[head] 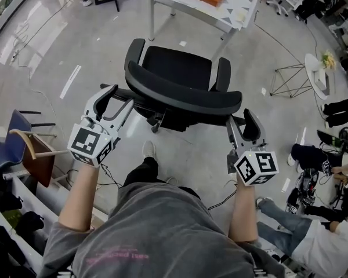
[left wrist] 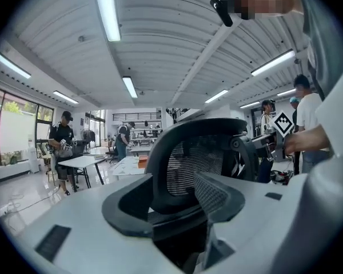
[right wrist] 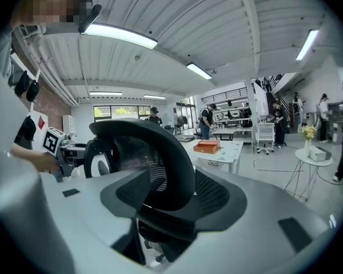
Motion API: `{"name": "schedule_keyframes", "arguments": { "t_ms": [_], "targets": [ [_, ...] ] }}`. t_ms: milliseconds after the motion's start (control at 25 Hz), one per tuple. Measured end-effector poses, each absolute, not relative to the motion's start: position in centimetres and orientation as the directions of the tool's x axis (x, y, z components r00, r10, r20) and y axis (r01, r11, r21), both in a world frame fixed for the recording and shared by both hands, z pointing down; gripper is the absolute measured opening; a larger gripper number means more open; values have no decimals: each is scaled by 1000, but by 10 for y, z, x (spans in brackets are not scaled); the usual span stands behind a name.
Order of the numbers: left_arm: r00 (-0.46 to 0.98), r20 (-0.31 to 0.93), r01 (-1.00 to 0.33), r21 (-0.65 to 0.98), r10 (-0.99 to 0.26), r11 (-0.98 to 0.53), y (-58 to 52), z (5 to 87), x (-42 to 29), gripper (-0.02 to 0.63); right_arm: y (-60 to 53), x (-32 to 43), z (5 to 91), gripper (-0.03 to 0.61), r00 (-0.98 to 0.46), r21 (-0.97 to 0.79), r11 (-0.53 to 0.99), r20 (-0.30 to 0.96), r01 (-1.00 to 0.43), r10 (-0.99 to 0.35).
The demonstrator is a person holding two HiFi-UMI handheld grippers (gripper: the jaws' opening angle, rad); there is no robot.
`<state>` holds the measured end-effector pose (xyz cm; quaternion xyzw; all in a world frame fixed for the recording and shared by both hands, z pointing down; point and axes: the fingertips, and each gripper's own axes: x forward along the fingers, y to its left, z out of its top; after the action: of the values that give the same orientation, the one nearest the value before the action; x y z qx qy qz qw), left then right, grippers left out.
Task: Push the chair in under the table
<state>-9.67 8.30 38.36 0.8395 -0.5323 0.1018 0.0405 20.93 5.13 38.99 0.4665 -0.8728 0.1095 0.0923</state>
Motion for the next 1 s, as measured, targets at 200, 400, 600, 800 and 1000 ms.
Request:
{"name": "schedule_keyframes", "arguments": {
  "t_ms": [200,400,600,800,1000],
  "targets": [
    [455,258,-864,-104,-853,-492,51,386,-101,224,29,196,396,232,-532,-69,539,303,-840,-791],
    [510,291,-817,-129,-810,-561,29,388,-101,230,9,186,403,232,-530,-66,541,333,-838,-780],
    [552,331,-774,-137,-765,-618,11,395,-96,233,-2,185,406,233,-529,-59,543,336,-838,-779],
    [565,364,-761,-115,-740,-638,4,405,-97,227,-5,180,407,237,-559,-48,581,347,-812,-753],
    [574,372,-756,-99,-729,-647,-1,406,-96,233,-16,175,408,236,-574,-36,601,349,-798,-741]
  ]
}}
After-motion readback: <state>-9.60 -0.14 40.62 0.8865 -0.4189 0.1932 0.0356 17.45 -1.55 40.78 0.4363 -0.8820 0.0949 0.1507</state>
